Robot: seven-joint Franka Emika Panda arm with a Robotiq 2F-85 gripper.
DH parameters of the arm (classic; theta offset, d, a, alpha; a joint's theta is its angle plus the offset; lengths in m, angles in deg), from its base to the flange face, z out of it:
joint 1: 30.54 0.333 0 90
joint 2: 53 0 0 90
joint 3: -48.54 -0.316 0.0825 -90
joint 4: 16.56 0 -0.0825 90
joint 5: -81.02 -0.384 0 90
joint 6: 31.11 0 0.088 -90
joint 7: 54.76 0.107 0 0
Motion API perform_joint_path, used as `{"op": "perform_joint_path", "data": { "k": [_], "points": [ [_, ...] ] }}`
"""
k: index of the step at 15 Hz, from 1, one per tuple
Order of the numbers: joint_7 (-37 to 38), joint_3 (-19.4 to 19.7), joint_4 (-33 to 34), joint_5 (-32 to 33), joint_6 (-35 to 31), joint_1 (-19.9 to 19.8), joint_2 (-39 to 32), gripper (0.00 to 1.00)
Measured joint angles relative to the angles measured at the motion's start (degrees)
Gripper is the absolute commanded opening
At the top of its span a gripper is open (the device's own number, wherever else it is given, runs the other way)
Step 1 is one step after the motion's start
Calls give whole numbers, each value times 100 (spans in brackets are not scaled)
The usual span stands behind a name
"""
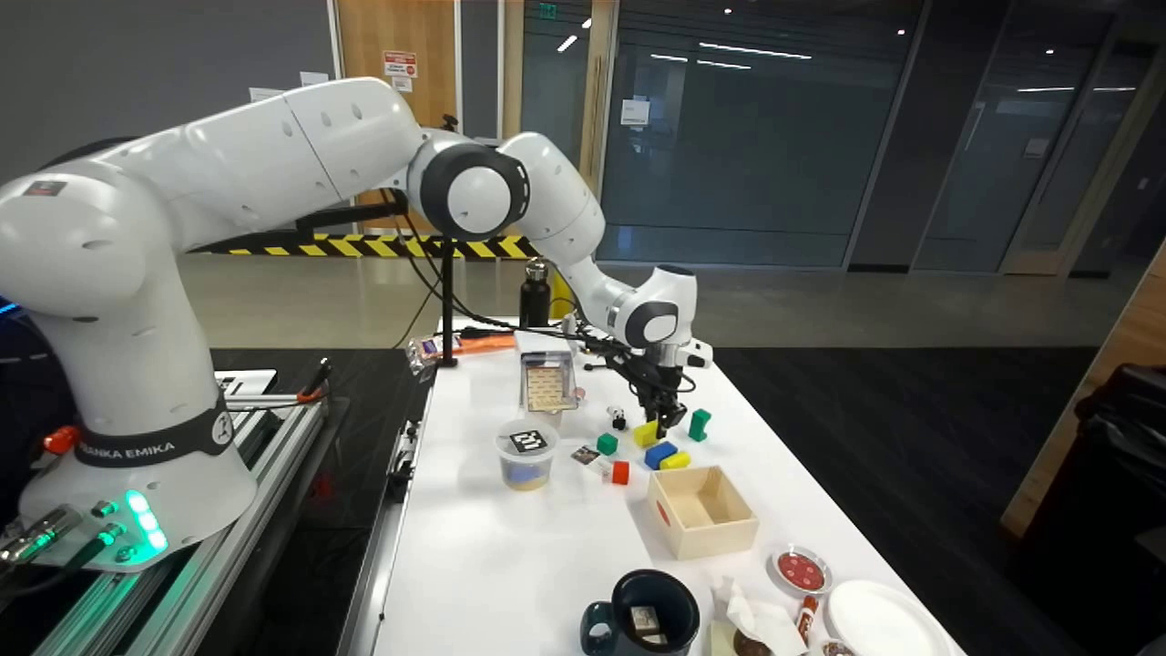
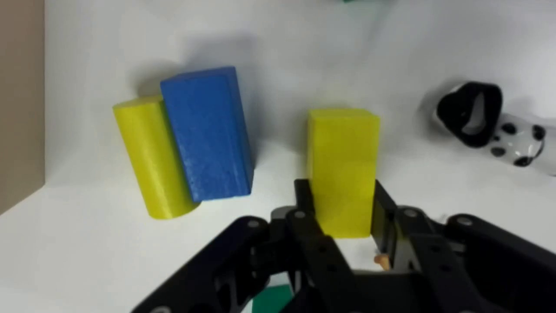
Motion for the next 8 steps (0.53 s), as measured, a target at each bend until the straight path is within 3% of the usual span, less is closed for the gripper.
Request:
{"op": "perform_joint_path", "data": {
  "k": [3, 8],
  "points": [
    [-198, -51, -54, -1, -639, -122, 2, 9],
    [-339, -142, -187, -20, -1125, -518, 1, 9]
  ]
}}
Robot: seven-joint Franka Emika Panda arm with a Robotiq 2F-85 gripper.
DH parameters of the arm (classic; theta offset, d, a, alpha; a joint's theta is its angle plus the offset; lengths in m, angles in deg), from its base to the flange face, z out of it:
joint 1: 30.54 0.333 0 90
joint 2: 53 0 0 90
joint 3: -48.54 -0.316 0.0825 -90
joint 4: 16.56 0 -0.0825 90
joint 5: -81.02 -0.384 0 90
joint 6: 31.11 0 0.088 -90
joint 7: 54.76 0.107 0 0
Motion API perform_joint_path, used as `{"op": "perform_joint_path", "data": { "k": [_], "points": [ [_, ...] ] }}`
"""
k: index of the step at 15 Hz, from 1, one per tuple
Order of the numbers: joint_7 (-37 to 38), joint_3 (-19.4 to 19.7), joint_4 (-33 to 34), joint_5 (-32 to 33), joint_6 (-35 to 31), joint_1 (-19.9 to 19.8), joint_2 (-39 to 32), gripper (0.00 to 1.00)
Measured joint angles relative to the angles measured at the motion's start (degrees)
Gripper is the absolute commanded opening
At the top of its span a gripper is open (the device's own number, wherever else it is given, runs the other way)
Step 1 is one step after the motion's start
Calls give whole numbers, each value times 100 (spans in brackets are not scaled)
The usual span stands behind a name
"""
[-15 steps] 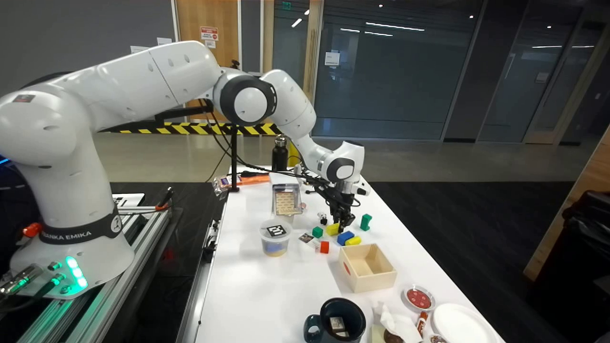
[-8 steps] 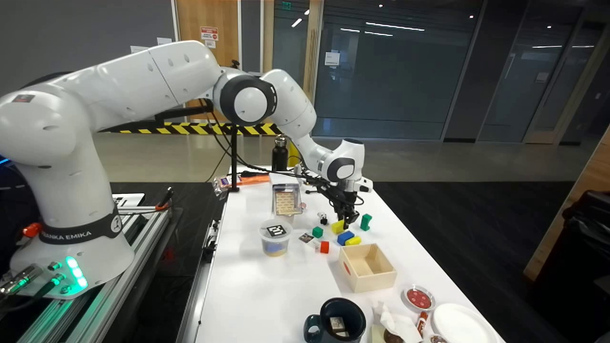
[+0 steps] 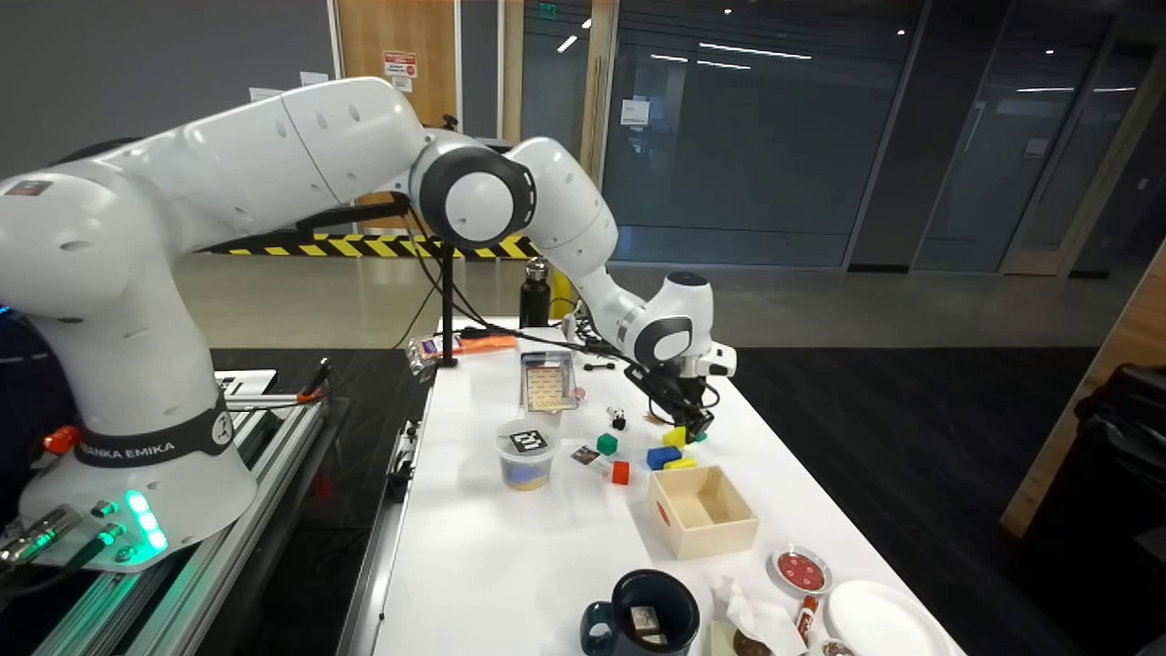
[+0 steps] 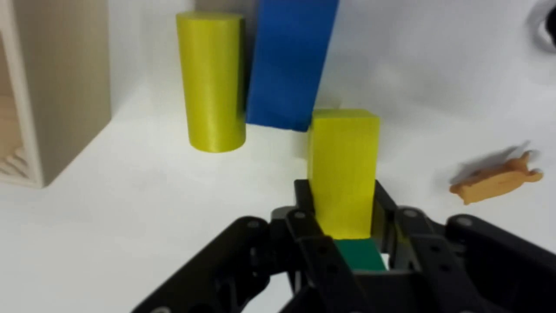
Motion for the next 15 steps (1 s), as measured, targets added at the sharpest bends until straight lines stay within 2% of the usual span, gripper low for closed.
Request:
{"op": "perform_joint_path", "data": {
  "k": [6, 9, 12, 15],
  "points": [
    [-44, -64, -360, -17, -1085, -522, -4, 9],
    [-165, -80, -489, -17, -1745, -650, -49, 9],
    [-97, 89, -496, -19, -2453, -572, -192, 9],
    [259, 531, -494, -168, -2990, -225, -285, 9]
  ]
}}
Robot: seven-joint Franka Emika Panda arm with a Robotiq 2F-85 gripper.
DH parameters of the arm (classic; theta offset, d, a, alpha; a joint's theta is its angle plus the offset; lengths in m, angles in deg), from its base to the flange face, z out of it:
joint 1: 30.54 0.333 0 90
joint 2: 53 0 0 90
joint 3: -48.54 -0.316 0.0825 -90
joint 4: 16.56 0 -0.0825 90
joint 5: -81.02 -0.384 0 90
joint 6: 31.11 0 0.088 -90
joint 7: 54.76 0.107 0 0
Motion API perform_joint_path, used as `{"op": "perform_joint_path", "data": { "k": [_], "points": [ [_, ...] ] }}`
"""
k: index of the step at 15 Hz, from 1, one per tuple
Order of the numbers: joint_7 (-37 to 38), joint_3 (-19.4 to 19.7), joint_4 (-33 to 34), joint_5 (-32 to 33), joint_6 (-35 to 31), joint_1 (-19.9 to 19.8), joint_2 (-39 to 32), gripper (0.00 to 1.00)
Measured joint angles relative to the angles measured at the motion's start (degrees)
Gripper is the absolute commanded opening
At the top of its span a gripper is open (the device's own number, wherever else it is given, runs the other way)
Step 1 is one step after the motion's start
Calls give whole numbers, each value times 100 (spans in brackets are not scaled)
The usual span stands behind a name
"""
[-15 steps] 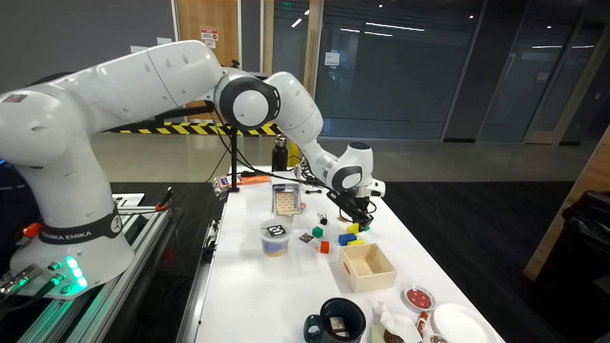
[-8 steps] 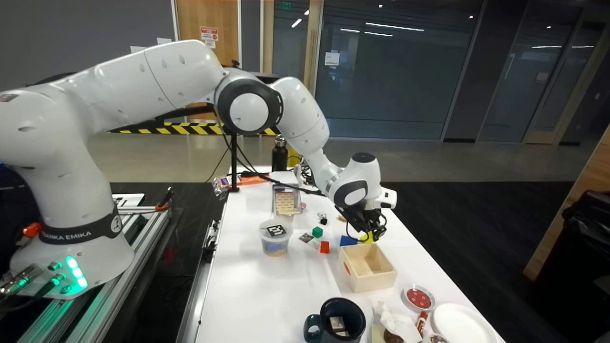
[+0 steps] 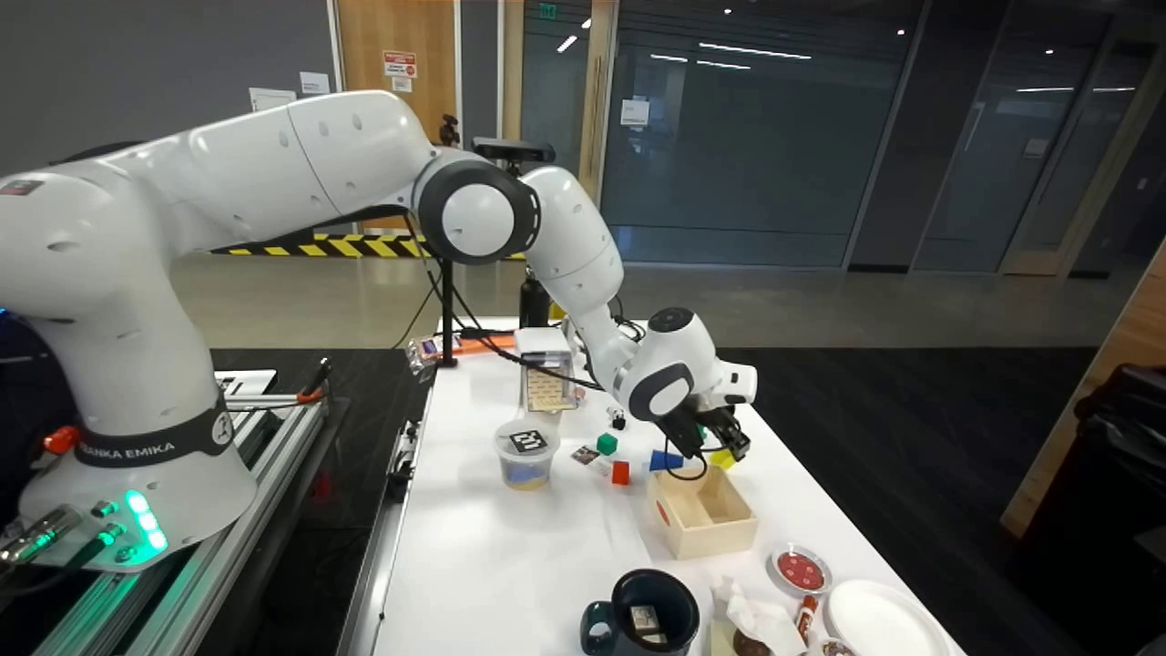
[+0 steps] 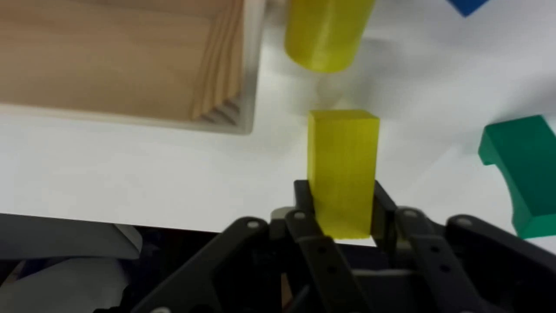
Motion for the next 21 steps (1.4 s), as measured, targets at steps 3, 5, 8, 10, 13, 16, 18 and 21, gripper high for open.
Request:
{"op": "perform_joint_path", "data": {
  "k": [3, 5, 8, 10, 13, 16, 18, 21],
  "points": [
    [427, 574, 0, -355, -235, 621, -17, 9],
    [923, 1119, 0, -642, -282, 1232, -22, 9],
    [1838, 2133, -8, -1220, -264, 2312, -70, 9],
    [2466, 2887, -14, -1643, -163, 2988, -167, 9],
    [3269, 3837, -15, -2016, 214, 3654, -395, 9],
    [3493, 3941, 4, -2005, 403, 3667, -486, 9],
    [3142, 3385, 149, -1929, 335, 3311, -451, 9],
    [2431, 2556, 474, -1848, 221, 2665, -365, 9]
  ]
}}
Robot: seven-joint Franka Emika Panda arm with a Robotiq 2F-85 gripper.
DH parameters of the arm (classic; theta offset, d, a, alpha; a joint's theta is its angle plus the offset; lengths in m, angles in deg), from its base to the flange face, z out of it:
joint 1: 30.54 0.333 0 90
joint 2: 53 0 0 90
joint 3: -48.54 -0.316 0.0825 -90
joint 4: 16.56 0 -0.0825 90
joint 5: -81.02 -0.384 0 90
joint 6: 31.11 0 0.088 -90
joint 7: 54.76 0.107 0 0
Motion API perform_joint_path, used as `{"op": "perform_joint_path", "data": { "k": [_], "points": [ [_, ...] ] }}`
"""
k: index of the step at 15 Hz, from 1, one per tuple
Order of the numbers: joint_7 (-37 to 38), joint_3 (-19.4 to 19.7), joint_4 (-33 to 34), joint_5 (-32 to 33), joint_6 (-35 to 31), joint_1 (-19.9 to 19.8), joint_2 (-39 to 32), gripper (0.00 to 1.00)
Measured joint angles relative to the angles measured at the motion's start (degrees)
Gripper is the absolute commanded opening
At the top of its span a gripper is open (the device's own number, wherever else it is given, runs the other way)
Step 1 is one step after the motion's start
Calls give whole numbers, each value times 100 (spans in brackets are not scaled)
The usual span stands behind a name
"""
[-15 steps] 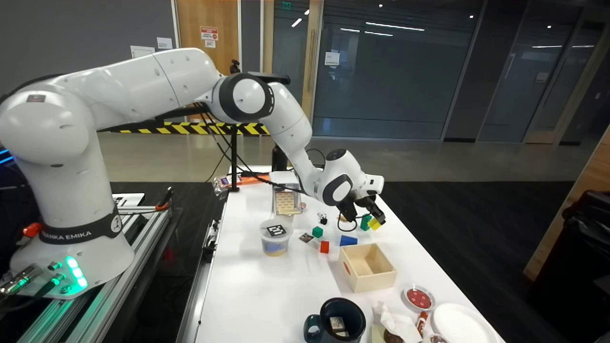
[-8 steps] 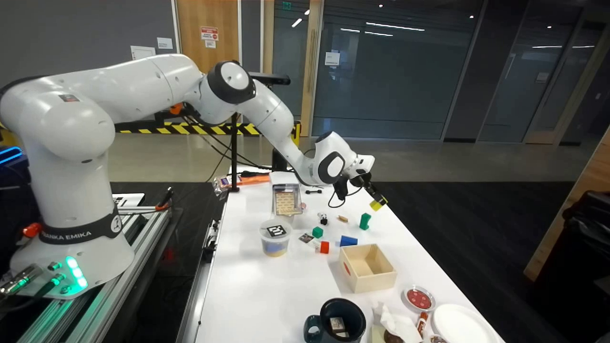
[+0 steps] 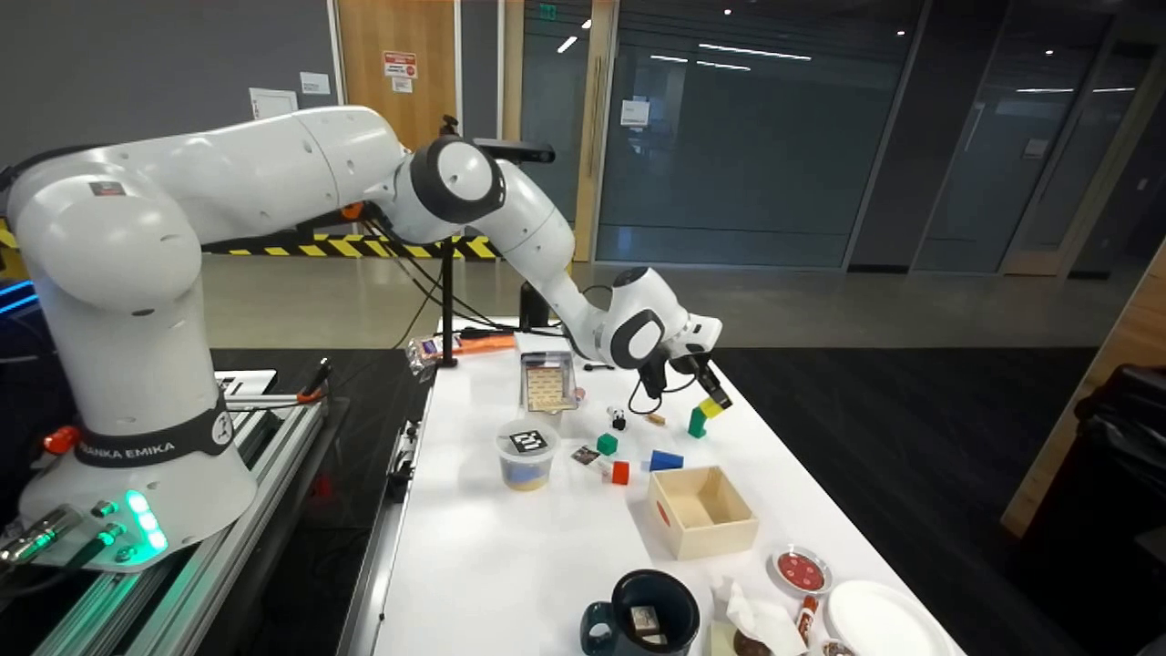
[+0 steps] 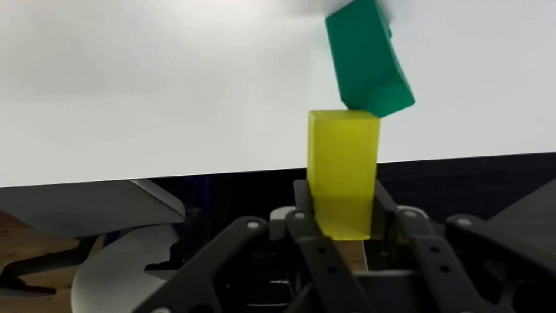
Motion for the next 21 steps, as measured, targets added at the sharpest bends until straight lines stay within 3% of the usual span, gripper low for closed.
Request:
{"op": "perform_joint_path", "data": {
  "k": [4, 11, 21],
  "points": [
    [-628, -551, 229, 77, 69, -581, 43, 9],
    [-638, -182, 277, 76, 525, -557, 3, 9],
    [-619, -149, 356, 382, 686, -557, -9, 9]
  ]
}}
